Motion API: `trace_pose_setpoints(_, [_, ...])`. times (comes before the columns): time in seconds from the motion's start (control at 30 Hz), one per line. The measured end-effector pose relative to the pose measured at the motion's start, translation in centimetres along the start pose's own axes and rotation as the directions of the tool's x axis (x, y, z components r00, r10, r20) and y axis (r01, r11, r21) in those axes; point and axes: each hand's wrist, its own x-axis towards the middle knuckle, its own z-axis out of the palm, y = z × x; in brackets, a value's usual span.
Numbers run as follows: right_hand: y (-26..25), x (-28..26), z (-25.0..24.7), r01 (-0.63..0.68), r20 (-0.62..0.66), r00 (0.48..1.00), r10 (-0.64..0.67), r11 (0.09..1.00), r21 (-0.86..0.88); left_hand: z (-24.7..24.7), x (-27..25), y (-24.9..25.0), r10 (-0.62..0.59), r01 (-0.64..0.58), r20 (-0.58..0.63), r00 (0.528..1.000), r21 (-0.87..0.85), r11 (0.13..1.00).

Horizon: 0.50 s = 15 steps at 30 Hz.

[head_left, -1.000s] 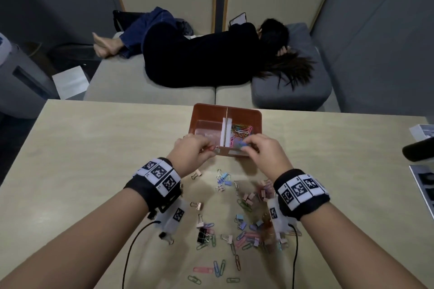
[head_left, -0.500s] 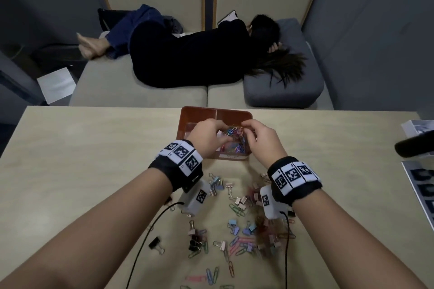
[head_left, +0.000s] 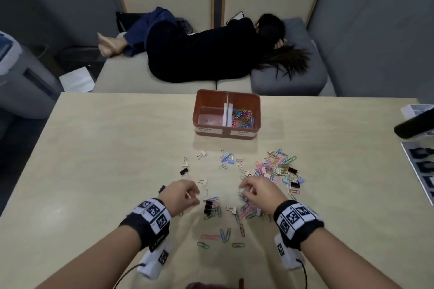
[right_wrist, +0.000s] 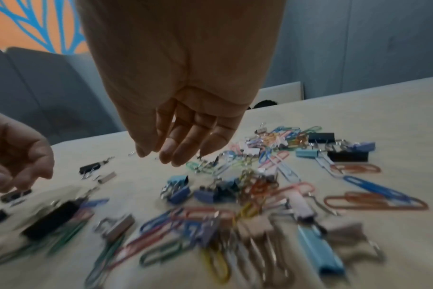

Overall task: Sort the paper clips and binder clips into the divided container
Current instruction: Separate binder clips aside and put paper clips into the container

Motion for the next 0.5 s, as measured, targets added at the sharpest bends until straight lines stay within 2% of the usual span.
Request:
trace_pose_setpoints(0.07, [0.1, -0.5, 1.3, 0.007, 0.026, 1.0, -0.007, 0.999, -0.034, 1.3, -0.7, -0.4, -0.007, 0.007, 0.013, 1.0, 0.005, 1.0])
trace_pose_setpoints(0.17, [-0.4, -0.3, 2.9, 0.086, 0.033, 0.996, -0.082, 0.986, -0.141, 2.9, -1.0, -0.6, -0.063, 0.063, 0.008, 0.998, 0.011, 0.998])
trace_pose_setpoints(0.27, [-1.4, 0.4, 4.3, 0.144, 0.013, 0.989, -0.144, 0.965, -0.218, 4.4, -0.9, -0.4, -0.128, 0.129, -0.039, 0.991, 0.032, 0.991])
trace_pose_setpoints(0.37, [-2.5, 1.4, 5.4, 0.163, -0.032, 0.983, -0.179, 0.947, -0.276, 5.6, -0.5, 0.5, -0.142, 0.15, -0.105, 0.984, 0.073, 0.986])
trace_pose_setpoints(0.5, [-3.5, 2.5, 6.2, 0.179, -0.004, 0.981, -0.192, 0.923, -0.342, 6.0, 0.3, 1.3, -0.178, 0.19, -0.14, 0.974, 0.077, 0.979])
